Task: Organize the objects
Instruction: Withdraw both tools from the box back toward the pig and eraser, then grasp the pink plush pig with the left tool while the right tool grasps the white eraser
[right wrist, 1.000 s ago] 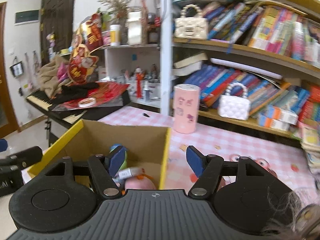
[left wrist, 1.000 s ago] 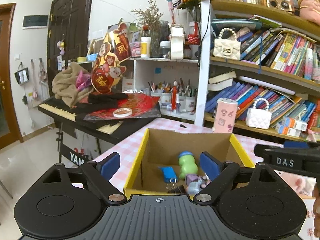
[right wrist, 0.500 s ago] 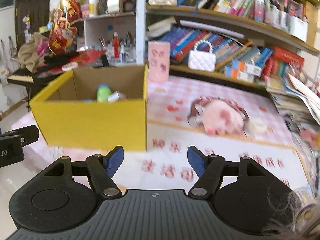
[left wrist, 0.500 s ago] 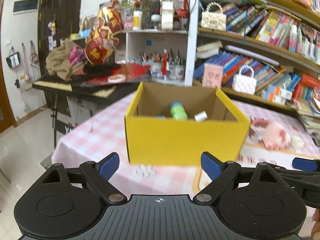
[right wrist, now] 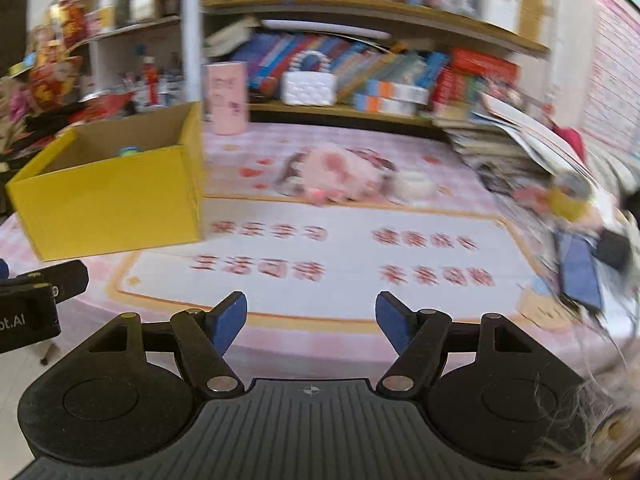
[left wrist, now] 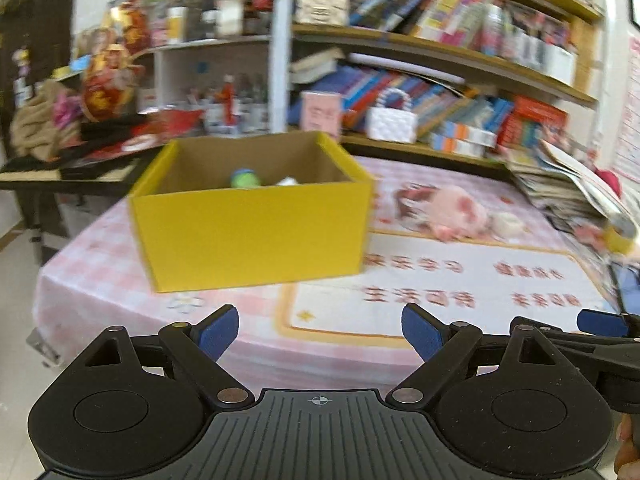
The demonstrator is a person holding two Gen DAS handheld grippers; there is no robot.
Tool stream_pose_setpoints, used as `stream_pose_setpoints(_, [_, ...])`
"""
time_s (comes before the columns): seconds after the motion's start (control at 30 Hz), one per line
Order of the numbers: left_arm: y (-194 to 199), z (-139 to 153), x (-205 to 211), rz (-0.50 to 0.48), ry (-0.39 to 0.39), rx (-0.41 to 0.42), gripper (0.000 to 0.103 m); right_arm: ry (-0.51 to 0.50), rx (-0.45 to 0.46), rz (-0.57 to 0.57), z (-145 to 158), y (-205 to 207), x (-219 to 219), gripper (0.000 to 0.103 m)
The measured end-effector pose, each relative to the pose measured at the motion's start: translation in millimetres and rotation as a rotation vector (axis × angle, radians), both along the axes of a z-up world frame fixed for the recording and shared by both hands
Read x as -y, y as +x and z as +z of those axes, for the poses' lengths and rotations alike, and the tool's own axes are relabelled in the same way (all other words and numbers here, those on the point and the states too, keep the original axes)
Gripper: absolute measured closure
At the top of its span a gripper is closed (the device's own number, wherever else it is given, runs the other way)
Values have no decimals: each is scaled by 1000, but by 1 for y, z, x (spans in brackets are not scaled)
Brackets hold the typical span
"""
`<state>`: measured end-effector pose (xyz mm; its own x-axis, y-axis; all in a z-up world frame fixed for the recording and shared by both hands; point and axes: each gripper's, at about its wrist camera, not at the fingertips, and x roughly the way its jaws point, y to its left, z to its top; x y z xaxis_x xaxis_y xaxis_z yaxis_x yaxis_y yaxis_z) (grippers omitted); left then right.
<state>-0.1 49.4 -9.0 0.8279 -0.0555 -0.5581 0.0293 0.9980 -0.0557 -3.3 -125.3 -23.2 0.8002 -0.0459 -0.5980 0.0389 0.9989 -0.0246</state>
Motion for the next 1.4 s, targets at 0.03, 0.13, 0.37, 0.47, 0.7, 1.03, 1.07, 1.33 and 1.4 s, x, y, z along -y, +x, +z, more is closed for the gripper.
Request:
stream_pose_setpoints(0.03, [1, -1, 6, -17, 1, -2, 12, 5, -1, -24, 0, -2, 7, 34])
stream_pose_setpoints(0.13, [5, 0, 24, -69, 10, -4, 12, 19, -8, -89, -2, -7, 25, 34])
stream_pose_setpoints(0.37, [20, -3, 62, -142, 7, -19, 12, 18, -18, -167, -5, -8, 62, 34])
stream_pose_setpoints(0.47, [28, -5, 77, -157, 1, -39, 12, 18, -29, -180, -6, -2, 77, 34])
stream_pose_setpoints(0.7, [55, -9, 102, -141, -3, -65, 12, 27, -67, -165, -10, 28, 104, 34])
stream_pose_setpoints(1.03, [117, -9, 134, -89, -11, -76, 12, 42, -76, -82, -14, 94, 137, 35])
stream_pose_setpoints(1.07, [125, -9, 137, -81, -15, -73, 12, 42, -73, -71, -14, 101, 140, 35])
stream_pose_setpoints(1.33, [178, -2, 158, -16, -8, -56, 12, 11, -41, 19, -19, 181, 165, 35])
stream_pose_setpoints(1.4, [188, 0, 162, -1, 0, -53, 12, 3, -34, 51, -21, 203, 168, 35])
